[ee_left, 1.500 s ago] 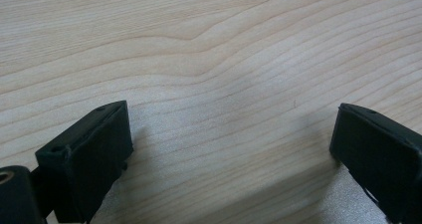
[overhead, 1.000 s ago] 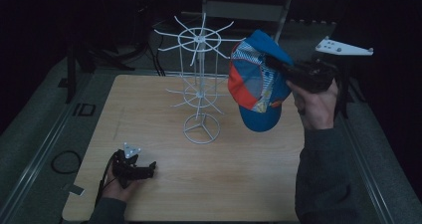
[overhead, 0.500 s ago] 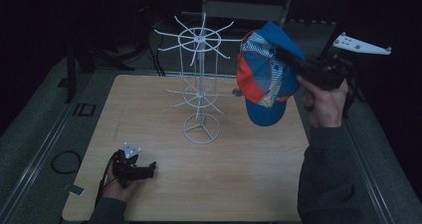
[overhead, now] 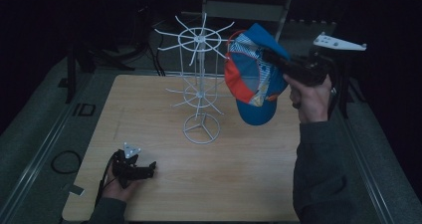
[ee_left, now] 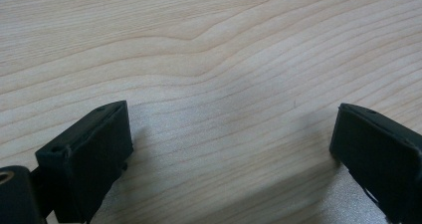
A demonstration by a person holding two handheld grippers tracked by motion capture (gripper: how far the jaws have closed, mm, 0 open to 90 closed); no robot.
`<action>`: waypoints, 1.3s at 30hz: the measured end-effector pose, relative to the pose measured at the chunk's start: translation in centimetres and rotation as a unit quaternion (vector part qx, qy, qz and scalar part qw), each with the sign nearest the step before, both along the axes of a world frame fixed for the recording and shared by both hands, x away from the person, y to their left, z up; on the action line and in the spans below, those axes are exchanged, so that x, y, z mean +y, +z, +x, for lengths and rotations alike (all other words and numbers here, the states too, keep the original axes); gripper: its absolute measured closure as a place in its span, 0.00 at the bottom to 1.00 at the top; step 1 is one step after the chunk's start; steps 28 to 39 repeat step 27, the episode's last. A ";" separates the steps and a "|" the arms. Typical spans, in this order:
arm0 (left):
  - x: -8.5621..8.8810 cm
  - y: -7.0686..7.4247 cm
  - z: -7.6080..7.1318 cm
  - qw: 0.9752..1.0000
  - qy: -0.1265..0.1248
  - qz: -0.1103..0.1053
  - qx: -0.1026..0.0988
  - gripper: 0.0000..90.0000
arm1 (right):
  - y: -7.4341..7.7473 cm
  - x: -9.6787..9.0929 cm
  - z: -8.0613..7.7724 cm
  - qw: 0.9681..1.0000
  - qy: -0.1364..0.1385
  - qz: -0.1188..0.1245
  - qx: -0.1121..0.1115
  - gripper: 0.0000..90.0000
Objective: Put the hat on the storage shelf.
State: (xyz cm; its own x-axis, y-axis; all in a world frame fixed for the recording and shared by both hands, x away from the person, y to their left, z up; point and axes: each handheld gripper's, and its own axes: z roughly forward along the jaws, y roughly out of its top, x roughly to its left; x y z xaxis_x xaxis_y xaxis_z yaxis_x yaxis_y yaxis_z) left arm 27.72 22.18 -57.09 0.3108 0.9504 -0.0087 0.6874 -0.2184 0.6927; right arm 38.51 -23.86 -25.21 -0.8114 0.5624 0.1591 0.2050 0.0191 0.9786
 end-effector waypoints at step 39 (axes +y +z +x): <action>0.0 0.0 0.0 1.000 0.000 0.000 0.000 0.03 | -3.9 0.3 -0.2 0.991 -0.060 -0.117 0.029 0.22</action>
